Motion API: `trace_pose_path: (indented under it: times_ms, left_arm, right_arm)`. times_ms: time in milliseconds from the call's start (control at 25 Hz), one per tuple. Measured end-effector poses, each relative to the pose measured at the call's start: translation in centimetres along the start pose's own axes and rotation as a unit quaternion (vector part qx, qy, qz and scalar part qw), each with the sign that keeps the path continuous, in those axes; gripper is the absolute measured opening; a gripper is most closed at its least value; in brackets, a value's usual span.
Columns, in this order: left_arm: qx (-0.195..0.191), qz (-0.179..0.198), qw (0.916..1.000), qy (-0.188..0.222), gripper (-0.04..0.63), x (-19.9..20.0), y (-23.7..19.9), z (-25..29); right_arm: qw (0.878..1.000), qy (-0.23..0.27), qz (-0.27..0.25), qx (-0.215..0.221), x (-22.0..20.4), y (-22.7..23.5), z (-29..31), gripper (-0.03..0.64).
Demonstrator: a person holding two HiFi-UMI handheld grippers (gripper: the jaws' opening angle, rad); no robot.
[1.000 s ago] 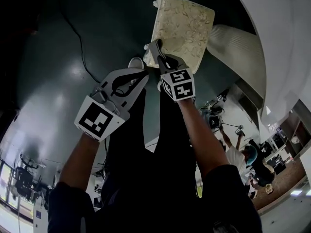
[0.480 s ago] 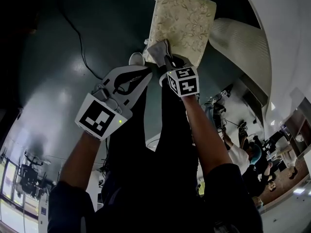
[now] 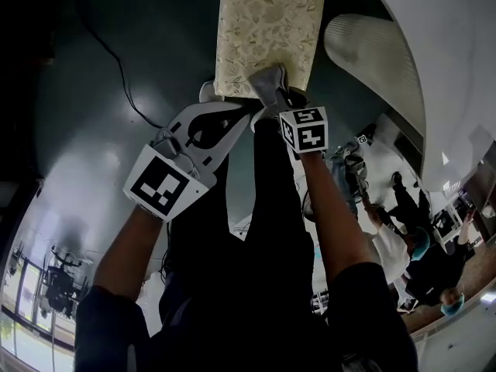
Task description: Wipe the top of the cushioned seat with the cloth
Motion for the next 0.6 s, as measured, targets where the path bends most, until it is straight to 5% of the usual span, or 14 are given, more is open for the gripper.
trace_pose_path:
  times_ms: [600]
  left_arm:
    - [-0.033,0.026,0.9990,-0.018,0.006,1.7,4.1,5.3]
  right_arm:
    - [0.998,0.001,0.058,-0.037,-5.6,6.2,-4.8,0.034]
Point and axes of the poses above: the fingertips, and each gripper's own axes: z forward along the fingers, y to its right, x out of its top, the point moved 6 cm from there along -z, backward along the fingers, and after that the axes turned 4 degrees about x, right-handed, at the moved point
